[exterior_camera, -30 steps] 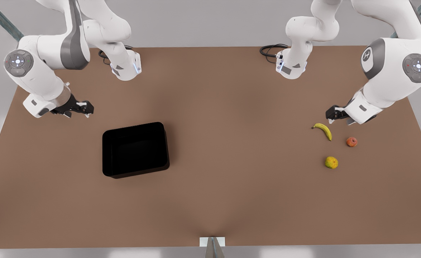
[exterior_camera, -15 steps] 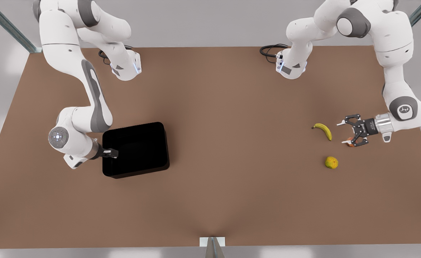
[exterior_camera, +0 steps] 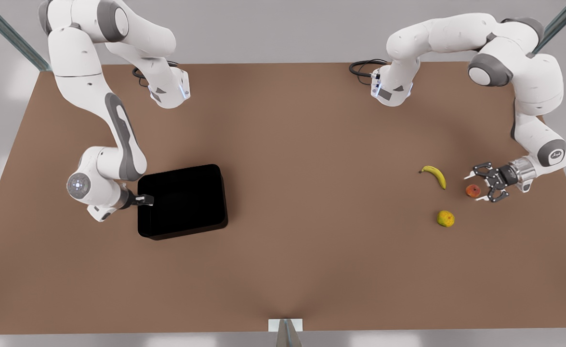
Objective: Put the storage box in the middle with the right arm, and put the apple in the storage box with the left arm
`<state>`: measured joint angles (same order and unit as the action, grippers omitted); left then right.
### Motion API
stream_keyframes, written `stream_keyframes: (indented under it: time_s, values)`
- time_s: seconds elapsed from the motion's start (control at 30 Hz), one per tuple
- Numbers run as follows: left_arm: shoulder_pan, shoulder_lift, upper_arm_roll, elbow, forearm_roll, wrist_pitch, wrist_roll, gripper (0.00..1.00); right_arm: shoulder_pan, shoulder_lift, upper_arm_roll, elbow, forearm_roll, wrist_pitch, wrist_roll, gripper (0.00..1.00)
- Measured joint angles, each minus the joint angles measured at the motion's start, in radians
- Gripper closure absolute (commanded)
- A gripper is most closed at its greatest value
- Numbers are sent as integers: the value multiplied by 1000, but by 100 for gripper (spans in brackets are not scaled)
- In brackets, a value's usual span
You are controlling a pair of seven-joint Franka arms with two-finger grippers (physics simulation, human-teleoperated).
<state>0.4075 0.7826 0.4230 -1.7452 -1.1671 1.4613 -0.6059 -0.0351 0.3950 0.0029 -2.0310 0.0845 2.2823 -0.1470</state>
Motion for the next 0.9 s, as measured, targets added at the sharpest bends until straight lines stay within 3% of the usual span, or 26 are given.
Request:
stream_keyframes:
  time_s: [0.13,0.23,0.27,0.43,0.9]
  values:
    - [27,53,1,56,-8,-30,43,0,-14,40,0,2,0,13,-31,0]
    - [27,80,5,50,-8,-65,117,0,-15,52,0,4,0,12,-52,8]
    - [27,93,6,50,-7,-65,128,0,-14,53,0,6,0,12,-59,33]
    - [30,130,26,85,-10,-56,137,0,-14,69,0,25,0,10,-60,77]
    - [37,158,38,73,-26,-53,201,0,-6,49,3,65,99,-30,-163,79]
